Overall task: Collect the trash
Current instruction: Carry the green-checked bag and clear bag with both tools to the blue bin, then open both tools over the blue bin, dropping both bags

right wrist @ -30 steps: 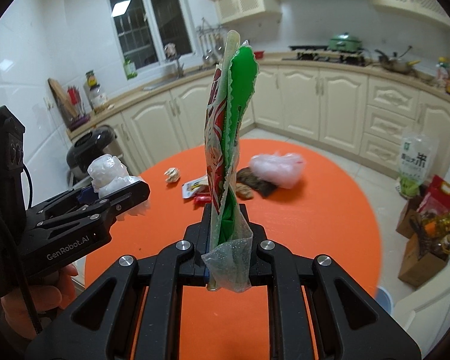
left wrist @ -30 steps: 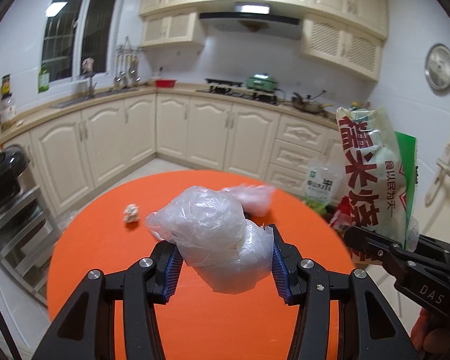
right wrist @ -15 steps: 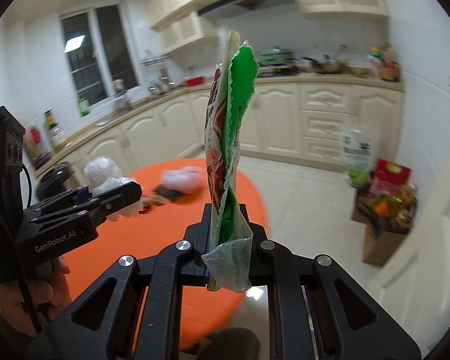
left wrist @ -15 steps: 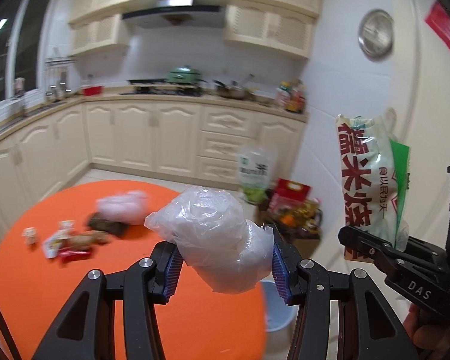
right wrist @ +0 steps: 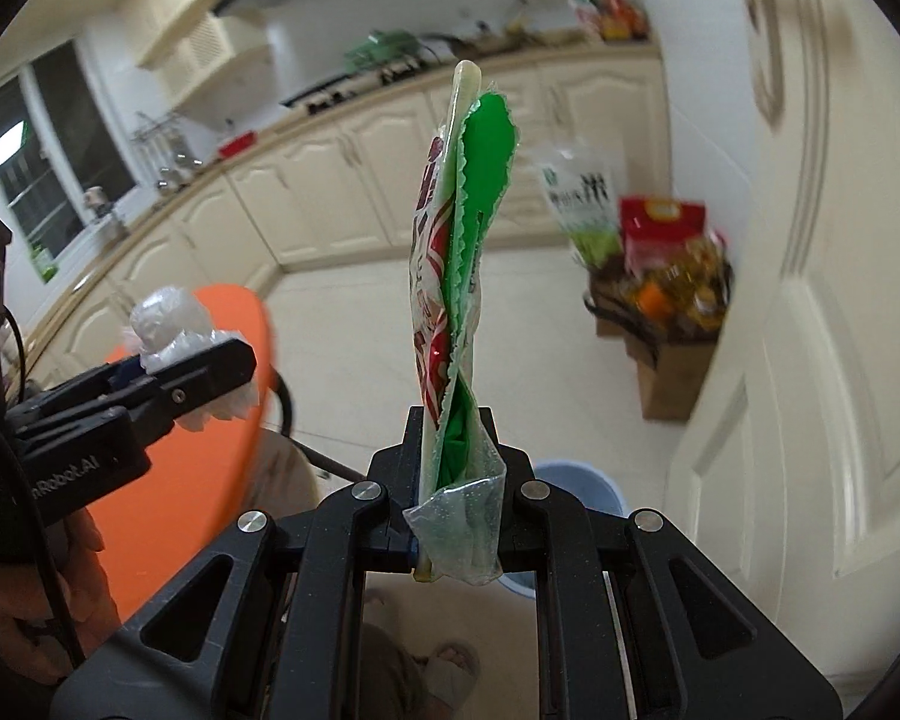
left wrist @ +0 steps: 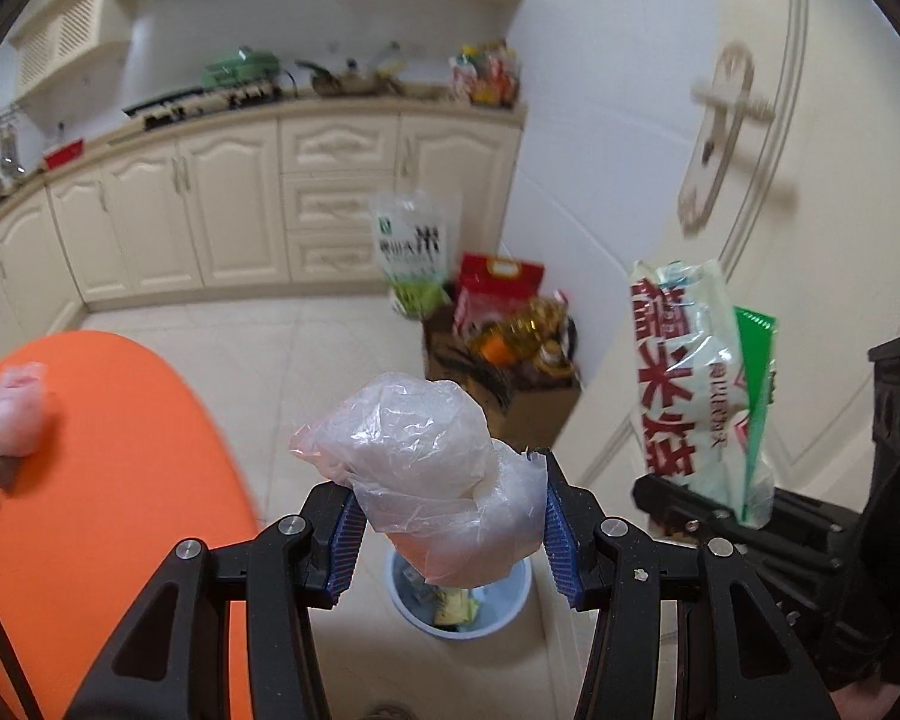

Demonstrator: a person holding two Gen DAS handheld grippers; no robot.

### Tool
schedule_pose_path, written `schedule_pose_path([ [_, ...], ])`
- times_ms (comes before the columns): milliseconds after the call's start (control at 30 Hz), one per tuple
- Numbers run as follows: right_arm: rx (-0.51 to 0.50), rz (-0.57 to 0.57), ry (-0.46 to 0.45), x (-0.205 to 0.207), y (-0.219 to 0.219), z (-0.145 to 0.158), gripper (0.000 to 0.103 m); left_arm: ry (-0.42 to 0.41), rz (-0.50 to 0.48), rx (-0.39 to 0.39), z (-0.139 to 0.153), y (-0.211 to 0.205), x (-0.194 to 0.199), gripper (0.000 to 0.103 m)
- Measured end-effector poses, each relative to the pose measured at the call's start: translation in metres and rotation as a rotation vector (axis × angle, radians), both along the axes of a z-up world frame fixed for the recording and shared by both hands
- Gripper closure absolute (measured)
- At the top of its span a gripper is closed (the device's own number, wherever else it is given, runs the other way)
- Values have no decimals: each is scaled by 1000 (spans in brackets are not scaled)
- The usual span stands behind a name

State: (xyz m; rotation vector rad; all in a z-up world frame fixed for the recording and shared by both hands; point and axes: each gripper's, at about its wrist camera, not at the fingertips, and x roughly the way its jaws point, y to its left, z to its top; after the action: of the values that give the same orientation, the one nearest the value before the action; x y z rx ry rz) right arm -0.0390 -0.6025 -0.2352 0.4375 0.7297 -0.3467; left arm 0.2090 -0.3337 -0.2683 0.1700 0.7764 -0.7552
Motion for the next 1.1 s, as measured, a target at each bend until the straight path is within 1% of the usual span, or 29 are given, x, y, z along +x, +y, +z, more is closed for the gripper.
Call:
schedule_pose_path([
  [67, 34, -15, 26, 6, -14, -19, 90, 33, -12, 28, -11, -21, 11, 56],
  [100, 53, -24, 42, 9, -22, -30, 90, 54, -19, 45, -20, -30, 12, 56],
  [133, 69, -32, 55, 10, -28, -40, 90, 69, -21, 62, -21, -48, 26, 56],
  [200, 112, -42, 73, 14, -40, -59, 90, 107, -25, 88, -34, -59, 40, 56],
  [233, 129, -47, 80, 14, -45, -67, 90, 119, -25, 100, -32, -74, 51, 56],
  [267, 148, -53, 89, 16, -52, -76, 90, 140, -25, 117, -37, -88, 58, 56],
  [300, 160, -56, 94, 18, -56, -83, 90, 165, -26, 134, -45, -96, 61, 56],
  [333, 173, -57, 98, 21, -60, -88, 90, 182, -24, 147, -47, -109, 72, 55],
  [467, 226, -72, 124, 30, -78, -119, 89, 235, -22, 218, -63, -145, 88, 49],
  [500, 241, -79, 131, 32, -82, -128, 86, 240, -26, 238, -66, -155, 92, 44],
  [567, 261, -108, 139, 32, -90, -143, 80, 234, -19, 272, -59, -173, 115, 36],
  [600, 282, -121, 144, 31, -95, -152, 69, 232, -10, 292, -59, -180, 118, 29],
  [633, 302, -138, 148, 28, -100, -159, 52, 235, -1, 303, -58, -191, 136, 22],
  [667, 312, -149, 148, 26, -102, -162, 44, 235, 8, 309, -59, -194, 140, 20],
  [700, 316, -163, 150, 24, -104, -166, 39, 230, 16, 310, -58, -196, 138, 16],
  [733, 318, -173, 155, 22, -107, -169, 39, 222, 22, 313, -53, -200, 145, 14],
  [767, 319, -185, 160, 18, -108, -170, 38, 213, 23, 323, -53, -202, 144, 12],
  [800, 319, -199, 160, 15, -109, -169, 30, 204, 25, 328, -51, -198, 143, 8],
  [833, 321, -210, 154, 11, -110, -166, 19, 196, 22, 329, -49, -197, 139, 7],
  [900, 323, -225, 138, 4, -109, -158, 10, 173, 21, 327, -44, -198, 131, 7],
  [933, 317, -235, 138, 0, -107, -153, 7, 161, 22, 323, -48, -189, 132, 6],
  [967, 311, -243, 139, -3, -106, -148, 6, 149, 25, 317, -45, -187, 127, 6],
  [1033, 300, -260, 131, -6, -103, -136, 1, 120, 31, 301, -36, -180, 116, 1],
  [1100, 291, -269, 108, -10, -99, -122, 1, 72, 40, 280, -20, -169, 97, 1],
])
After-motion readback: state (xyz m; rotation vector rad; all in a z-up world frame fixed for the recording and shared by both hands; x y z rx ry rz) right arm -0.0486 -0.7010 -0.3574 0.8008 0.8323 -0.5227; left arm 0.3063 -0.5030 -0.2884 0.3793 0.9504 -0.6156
